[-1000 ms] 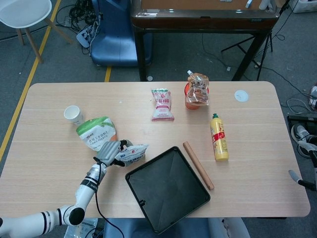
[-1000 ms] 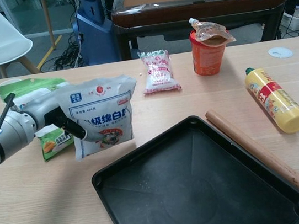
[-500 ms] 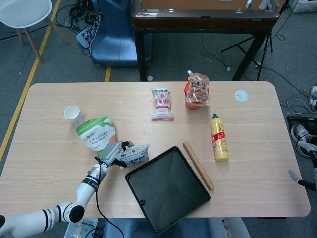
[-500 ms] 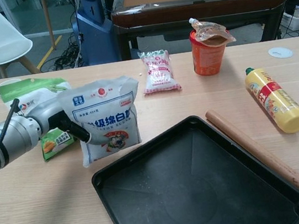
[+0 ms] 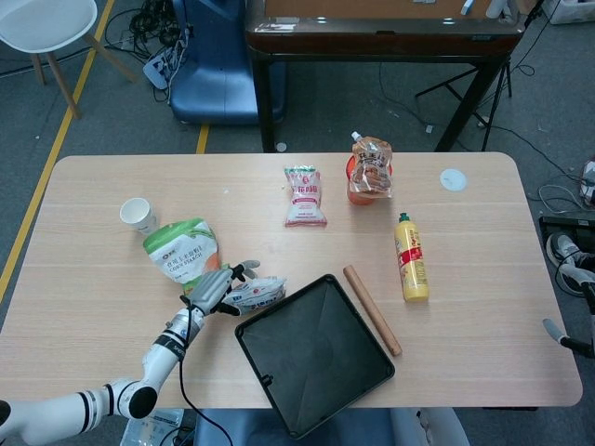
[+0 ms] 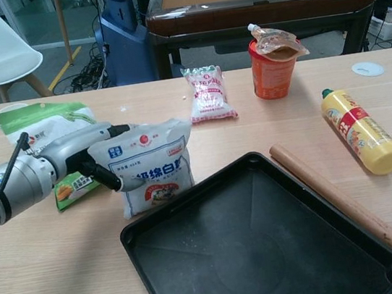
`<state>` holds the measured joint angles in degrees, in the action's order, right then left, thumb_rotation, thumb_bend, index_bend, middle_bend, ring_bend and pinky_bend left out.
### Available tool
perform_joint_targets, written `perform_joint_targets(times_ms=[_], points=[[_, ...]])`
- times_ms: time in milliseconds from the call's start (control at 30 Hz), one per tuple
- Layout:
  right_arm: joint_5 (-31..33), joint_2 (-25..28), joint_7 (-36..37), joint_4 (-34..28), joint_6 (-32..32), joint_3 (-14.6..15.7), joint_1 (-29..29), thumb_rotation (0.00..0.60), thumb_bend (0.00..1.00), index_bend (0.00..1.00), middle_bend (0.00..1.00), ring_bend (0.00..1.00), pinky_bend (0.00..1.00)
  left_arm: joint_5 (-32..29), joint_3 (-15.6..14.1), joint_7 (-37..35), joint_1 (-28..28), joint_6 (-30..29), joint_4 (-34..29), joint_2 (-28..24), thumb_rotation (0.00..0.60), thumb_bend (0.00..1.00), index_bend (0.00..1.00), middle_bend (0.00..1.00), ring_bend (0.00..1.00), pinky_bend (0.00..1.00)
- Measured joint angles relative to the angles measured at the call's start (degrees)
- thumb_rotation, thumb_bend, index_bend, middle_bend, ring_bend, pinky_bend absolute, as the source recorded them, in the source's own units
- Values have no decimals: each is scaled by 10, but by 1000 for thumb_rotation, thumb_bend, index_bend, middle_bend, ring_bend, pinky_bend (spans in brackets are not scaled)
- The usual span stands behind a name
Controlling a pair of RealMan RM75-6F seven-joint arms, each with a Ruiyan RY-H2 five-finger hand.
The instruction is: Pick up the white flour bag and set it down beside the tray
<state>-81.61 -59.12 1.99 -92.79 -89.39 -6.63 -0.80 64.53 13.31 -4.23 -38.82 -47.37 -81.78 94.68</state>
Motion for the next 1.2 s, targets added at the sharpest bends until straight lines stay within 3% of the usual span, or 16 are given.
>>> perform_joint_targets(times_ms=[367,767,1200], points=[[1,-2,2,3,3,-1,2,600,171,200,253,152,224,-17,-9,14,-4,12,-56,-36,600,269,6,144,185,417],[1,-3,7,7,5,-2,3,600,171,200,253,152,224,-39,-13,40,-5,4,-133,-104,600,269,0,127,155,344],[-2,-4,9,9,7,-3,8,600,172,200,253,152,224,-35,-3,29,9,-23,-215,-193,600,269,0,126,152,336]])
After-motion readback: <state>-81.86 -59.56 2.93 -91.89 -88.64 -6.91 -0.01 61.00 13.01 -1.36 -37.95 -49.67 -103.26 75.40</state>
